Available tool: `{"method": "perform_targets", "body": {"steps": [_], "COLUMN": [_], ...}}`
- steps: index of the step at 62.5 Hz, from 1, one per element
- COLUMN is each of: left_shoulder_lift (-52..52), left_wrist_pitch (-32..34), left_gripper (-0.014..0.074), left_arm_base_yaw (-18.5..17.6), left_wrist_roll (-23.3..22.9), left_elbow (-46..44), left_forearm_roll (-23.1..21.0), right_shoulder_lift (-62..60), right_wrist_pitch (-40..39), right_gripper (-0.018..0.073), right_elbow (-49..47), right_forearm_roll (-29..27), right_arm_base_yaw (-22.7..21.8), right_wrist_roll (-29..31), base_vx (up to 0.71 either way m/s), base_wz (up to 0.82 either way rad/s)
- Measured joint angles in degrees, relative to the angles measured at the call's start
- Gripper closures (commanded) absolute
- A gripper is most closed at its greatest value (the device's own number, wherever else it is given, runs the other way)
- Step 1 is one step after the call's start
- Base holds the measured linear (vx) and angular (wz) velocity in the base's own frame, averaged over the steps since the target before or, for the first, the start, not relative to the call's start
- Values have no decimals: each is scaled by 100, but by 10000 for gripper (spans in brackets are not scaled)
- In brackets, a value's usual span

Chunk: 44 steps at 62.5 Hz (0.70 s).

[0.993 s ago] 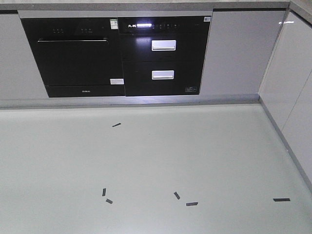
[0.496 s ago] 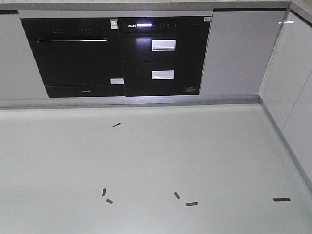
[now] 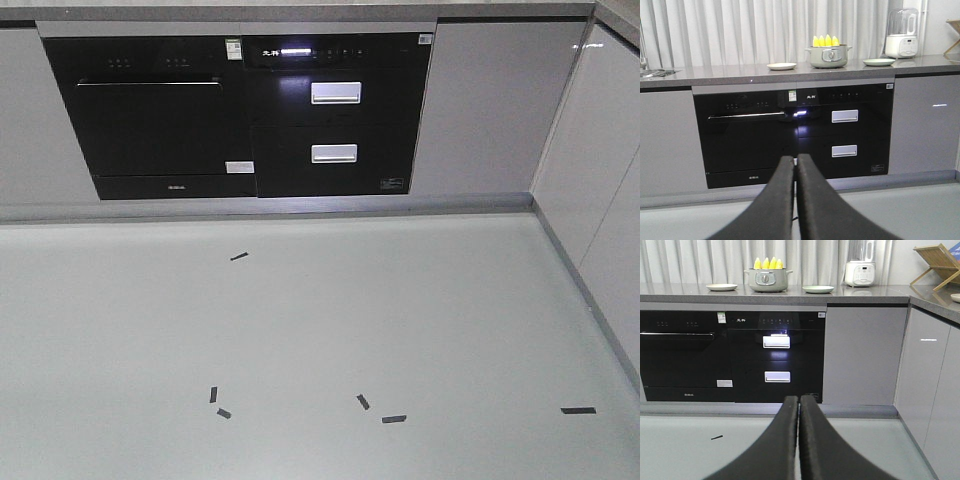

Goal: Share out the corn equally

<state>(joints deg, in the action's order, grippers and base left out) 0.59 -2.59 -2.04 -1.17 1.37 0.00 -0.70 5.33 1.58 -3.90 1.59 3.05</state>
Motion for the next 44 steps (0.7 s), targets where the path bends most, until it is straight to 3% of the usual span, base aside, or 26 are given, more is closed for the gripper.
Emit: {"method": "perform_targets", "body": {"steps": [44], "left_shoulder_lift": [0], "left_wrist_pitch": [0], "left_gripper": [603], "left_arm_base_yaw": [0], "left_wrist_roll": [0], "left_elbow": [0], "left_forearm_roll": [0], "right_shoulder_lift": [0], "right_wrist_pitch": [0], "right_gripper": [563], "right_elbow": [0], "right_forearm_roll": [0], "right_arm_base_yaw": [0], "right_wrist_roll": [0], "base_vx": [6], "base_wz": [1]}}
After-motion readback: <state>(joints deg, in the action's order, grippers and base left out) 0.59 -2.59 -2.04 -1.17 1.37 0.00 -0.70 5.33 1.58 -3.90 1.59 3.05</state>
